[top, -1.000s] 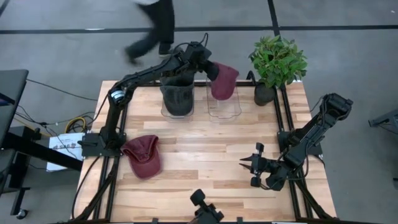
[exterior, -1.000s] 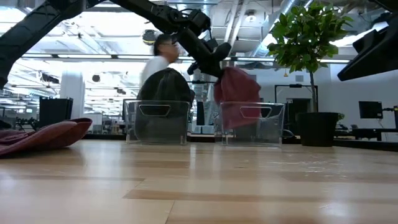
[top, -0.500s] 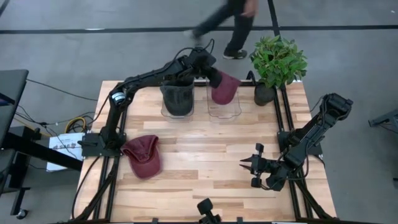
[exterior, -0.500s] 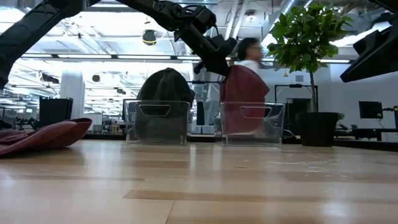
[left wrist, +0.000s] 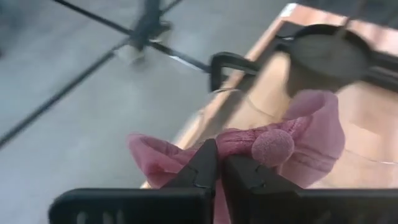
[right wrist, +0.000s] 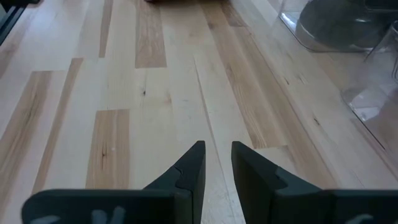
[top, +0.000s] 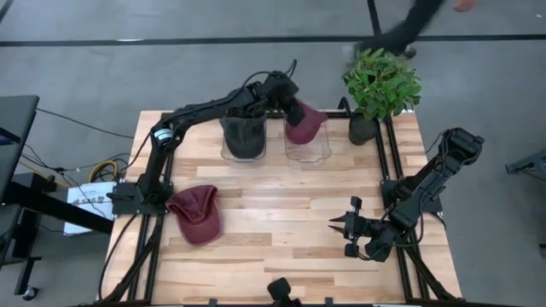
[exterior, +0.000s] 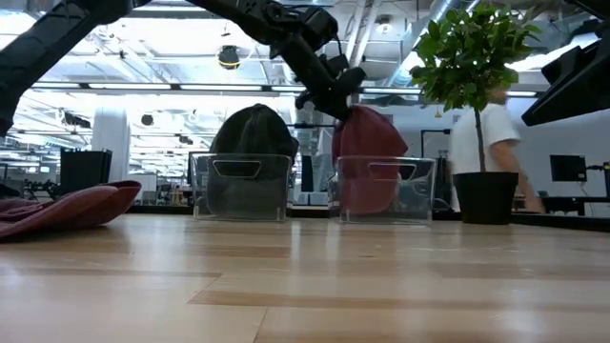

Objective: Pick & Place hat
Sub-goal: Put the right red cap into the right transparent bin

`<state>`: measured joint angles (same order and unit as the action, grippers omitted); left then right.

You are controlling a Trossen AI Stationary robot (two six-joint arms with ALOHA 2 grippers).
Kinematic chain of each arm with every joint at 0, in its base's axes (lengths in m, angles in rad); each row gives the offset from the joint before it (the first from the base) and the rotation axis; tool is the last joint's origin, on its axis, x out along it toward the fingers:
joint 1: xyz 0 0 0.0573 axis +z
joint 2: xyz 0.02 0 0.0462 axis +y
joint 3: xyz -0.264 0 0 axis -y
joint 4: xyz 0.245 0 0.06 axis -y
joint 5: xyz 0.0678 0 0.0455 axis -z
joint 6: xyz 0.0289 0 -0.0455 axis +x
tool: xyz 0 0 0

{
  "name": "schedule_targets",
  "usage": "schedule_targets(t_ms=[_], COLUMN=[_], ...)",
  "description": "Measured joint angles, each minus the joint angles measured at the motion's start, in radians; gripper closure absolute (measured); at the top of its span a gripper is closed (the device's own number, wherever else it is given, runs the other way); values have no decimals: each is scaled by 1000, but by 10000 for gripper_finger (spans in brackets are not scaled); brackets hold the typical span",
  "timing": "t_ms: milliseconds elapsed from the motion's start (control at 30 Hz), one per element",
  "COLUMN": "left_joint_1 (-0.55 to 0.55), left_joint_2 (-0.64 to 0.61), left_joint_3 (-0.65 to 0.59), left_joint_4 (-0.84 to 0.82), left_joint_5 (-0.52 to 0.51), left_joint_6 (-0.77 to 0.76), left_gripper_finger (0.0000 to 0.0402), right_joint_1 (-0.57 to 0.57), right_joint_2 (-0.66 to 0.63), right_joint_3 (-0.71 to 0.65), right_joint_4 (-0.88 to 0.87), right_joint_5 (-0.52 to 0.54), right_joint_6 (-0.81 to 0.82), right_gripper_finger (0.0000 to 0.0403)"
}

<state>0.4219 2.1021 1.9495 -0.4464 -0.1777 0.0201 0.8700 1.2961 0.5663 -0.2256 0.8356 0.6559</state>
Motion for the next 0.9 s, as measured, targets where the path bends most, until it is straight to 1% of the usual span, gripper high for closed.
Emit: schedule_targets(t_ms=[100,167,267,400,567,833,900], left_joint_1=[-26,-40,-50,-50,-50,-72,-75], left_joint_2=[0,0,0,0,0,6,6], left_joint_3=[0,0,0,0,0,-1,-27], left_joint_4=[-4,-2,-1,5,21,29,73], left_joint_5=[-121,-183,-245,-300,-332,-292,-280], left_joint_6=[-2,-1,1,1,-3,-10,-10], left_gripper_finger=[392,392,388,389,392,387,386], right_joint_1=[0,0,0,0,0,0,0], right_joint_2=[0,0,0,0,0,0,0], right_joint_3=[0,0,0,0,0,0,0], right_joint_4=[0,0,0,1,1,1,1], right_joint_5=[0,0,0,0,0,0,0], right_joint_6=[0,0,0,2,10,10,10], right_gripper_finger=[333,333,333,333,333,333,333])
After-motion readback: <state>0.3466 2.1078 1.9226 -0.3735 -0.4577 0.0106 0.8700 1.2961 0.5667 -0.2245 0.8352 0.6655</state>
